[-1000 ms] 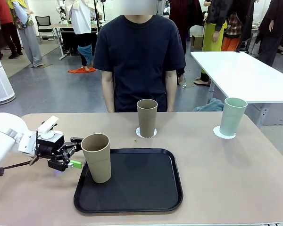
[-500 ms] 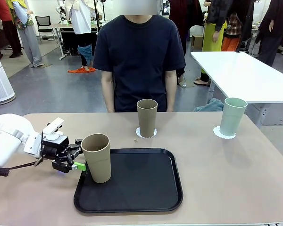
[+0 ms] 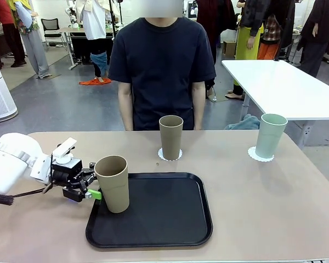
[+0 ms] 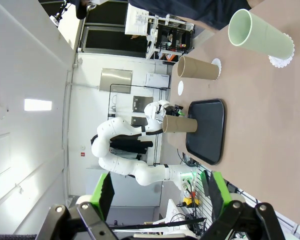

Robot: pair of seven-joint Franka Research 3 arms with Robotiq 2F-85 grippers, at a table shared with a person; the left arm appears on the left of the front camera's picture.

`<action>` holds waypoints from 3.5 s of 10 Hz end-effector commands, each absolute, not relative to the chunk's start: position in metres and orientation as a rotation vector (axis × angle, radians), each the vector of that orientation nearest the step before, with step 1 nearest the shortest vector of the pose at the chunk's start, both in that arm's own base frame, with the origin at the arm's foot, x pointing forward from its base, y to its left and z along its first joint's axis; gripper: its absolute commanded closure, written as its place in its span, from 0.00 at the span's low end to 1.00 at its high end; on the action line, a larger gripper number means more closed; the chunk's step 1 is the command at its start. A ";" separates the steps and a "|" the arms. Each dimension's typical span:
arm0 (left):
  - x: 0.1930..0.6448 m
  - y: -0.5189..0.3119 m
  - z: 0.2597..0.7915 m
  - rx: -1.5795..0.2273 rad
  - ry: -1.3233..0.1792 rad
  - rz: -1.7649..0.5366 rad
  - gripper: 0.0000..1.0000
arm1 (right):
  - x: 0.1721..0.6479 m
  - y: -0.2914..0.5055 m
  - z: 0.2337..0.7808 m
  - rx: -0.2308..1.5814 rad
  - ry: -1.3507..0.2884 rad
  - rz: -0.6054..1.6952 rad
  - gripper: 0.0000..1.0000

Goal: Place coasters on the table and set cups on them.
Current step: Take one Reusable plastic cup from the Flat Tray and place it on a coaster set by the human.

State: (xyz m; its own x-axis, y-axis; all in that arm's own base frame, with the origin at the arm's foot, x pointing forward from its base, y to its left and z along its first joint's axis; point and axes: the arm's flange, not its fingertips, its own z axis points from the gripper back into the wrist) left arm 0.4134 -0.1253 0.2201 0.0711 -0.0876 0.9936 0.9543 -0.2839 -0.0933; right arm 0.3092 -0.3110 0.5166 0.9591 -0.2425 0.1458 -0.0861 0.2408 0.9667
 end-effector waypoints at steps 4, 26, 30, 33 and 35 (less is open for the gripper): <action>0.418 -0.144 0.212 -1.382 -0.941 -1.424 0.00 | 0.309 -0.309 0.519 1.345 -0.288 -0.125 0.00; 0.425 -0.080 0.426 -1.209 -0.974 -1.321 1.00 | 0.309 -0.309 0.519 1.345 -0.288 -0.125 0.00; 0.427 -0.073 0.441 -1.193 -0.989 -1.327 1.00 | 0.309 -0.309 0.519 1.345 -0.288 -0.125 0.00; 0.426 -0.071 0.442 -1.199 -0.977 -1.311 0.16 | 0.309 -0.309 0.519 1.345 -0.288 -0.125 0.00; 0.466 -0.002 0.441 -1.175 -1.136 -1.213 0.16 | 0.309 -0.309 0.519 1.345 -0.288 -0.125 0.00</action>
State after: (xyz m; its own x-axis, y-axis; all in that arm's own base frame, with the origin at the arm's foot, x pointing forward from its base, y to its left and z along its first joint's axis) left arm 0.4459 -0.0338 0.4405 0.0690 -0.1329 0.9887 0.9963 -0.0408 -0.0750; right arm 0.3091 -0.3111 0.5163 0.9591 -0.2430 0.1453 -0.0856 0.2404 0.9669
